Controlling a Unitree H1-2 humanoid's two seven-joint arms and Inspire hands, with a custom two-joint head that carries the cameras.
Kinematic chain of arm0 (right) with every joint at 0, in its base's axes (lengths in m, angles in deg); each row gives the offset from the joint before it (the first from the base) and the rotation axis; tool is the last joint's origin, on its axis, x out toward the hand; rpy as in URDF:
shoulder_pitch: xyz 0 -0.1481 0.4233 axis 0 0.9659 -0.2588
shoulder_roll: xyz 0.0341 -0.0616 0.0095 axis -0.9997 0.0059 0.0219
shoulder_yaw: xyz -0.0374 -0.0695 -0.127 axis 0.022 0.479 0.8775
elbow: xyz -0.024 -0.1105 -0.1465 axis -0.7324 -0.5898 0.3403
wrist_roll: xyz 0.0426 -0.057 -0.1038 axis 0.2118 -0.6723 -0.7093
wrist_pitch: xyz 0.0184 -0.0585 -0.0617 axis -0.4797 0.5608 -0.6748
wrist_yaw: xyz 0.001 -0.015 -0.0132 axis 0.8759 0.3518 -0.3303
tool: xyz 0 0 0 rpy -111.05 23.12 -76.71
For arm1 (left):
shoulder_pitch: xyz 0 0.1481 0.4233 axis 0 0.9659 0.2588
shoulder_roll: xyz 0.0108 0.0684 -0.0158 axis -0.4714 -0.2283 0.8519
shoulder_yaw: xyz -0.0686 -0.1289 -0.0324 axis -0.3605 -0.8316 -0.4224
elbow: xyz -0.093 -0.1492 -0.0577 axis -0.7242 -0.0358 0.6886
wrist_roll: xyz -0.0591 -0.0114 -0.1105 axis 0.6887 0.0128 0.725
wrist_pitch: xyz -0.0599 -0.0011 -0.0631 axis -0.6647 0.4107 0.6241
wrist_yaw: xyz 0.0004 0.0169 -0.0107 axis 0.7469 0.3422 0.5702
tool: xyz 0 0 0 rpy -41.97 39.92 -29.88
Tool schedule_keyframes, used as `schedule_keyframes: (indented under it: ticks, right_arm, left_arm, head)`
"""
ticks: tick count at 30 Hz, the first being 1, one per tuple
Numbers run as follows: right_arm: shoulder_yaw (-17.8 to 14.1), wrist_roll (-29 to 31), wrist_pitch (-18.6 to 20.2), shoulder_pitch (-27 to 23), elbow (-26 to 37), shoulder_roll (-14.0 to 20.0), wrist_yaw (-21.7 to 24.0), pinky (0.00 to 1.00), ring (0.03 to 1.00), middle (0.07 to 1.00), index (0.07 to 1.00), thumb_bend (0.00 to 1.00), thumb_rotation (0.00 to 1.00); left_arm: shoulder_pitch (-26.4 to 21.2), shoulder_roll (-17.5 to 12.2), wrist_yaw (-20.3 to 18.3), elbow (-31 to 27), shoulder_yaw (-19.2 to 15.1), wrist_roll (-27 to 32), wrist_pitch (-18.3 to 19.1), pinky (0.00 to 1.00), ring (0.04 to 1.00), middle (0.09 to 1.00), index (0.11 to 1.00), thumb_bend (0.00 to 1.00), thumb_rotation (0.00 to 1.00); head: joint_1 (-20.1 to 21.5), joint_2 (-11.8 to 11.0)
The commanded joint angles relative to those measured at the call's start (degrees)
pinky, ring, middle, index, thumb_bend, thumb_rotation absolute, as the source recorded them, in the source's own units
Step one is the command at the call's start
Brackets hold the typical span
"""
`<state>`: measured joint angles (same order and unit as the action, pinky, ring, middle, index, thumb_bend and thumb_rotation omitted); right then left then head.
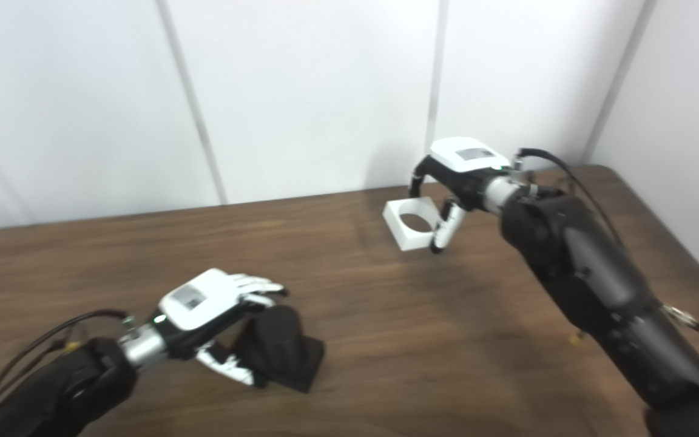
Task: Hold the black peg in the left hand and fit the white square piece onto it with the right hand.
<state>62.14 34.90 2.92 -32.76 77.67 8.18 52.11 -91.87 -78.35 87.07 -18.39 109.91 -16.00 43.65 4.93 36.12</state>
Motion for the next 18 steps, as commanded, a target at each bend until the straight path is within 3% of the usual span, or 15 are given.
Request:
schedule_keyframes:
  ticks: [1,9,18]
  right_arm:
    - [-0.88,1.28,-2.27,-3.1,3.0,2.0,0.73,0.77,0.839,0.763,0.48,0.52,0.13]
    - [-0.91,5.26,-4.2,-3.19,8.46,1.23,4.81,0.73,0.818,0.756,0.479,0.52,0.13]
    - [-0.26,9.41,-4.19,-3.15,12.39,-0.24,7.43,0.7,0.805,0.753,0.478,0.52,0.13]
  left_arm:
    - [2.66,0.29,-5.95,2.28,2.73,-4.7,0.55,0.79,0.857,0.863,0.491,0.52,0.08]
    - [2.25,1.87,-7.0,1.68,2.37,-4.82,2.24,0.81,0.864,0.861,0.491,0.52,0.08]
    - [1.72,2.7,-8.52,0.84,2.37,-5.48,3.61,0.8,0.869,0.876,0.492,0.52,0.08]
  head:
    - [-0.65,0.27]
    - [-5.18,2.34]
    - [-6.09,3.08]
